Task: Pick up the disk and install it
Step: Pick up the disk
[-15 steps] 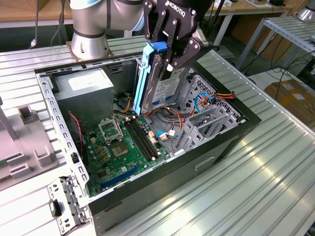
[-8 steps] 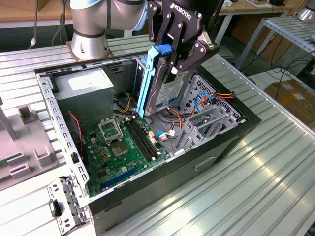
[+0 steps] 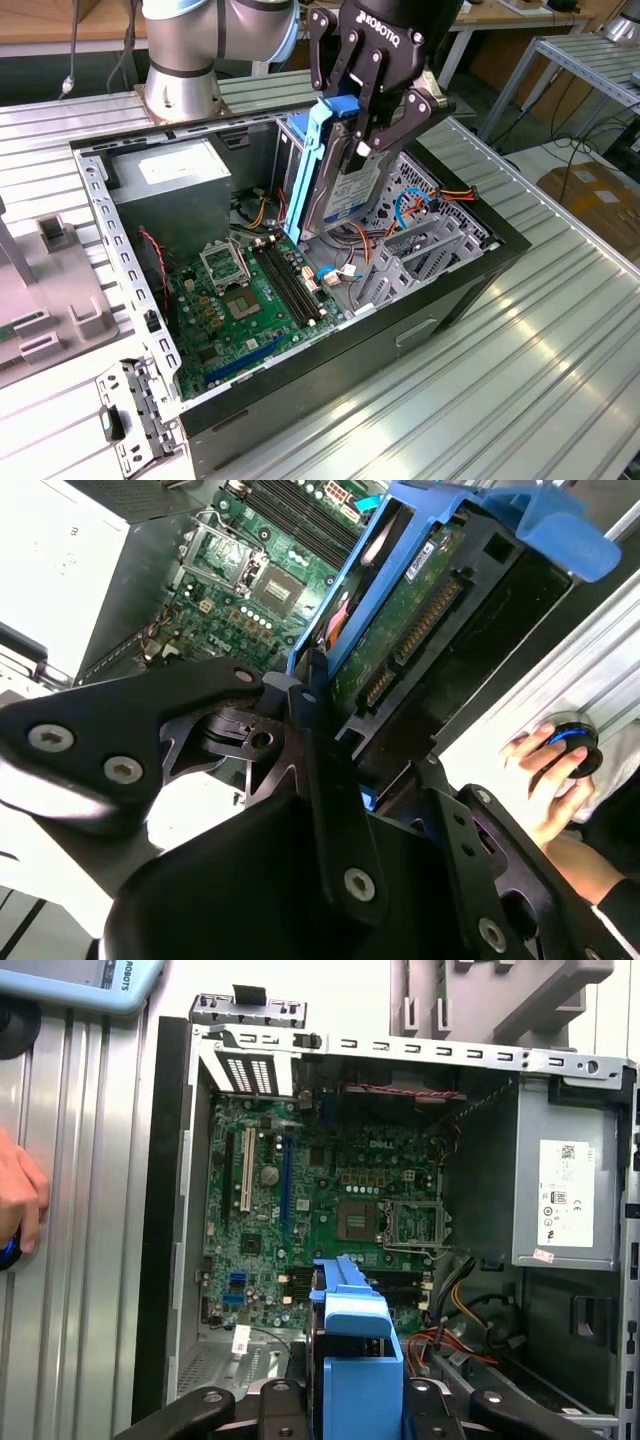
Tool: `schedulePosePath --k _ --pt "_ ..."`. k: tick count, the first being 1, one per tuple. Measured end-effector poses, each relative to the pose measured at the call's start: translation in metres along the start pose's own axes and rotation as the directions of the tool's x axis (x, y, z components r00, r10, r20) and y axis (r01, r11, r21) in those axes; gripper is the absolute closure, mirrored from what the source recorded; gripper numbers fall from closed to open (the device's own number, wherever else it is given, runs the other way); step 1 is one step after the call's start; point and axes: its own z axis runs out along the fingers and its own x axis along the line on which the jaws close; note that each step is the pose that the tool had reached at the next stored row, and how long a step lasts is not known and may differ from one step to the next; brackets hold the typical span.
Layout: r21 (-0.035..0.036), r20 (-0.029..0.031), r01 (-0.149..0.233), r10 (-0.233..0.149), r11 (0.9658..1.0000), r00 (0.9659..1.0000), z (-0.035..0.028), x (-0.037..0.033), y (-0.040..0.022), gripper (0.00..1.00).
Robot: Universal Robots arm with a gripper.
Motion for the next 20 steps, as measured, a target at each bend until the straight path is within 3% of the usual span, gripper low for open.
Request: schedulePosePath --k 20 --pt "-0.0001 0.0001 0.000 0.000 1.0000 1.0000 -0.0006 0.0186 -0.0083 0.63"
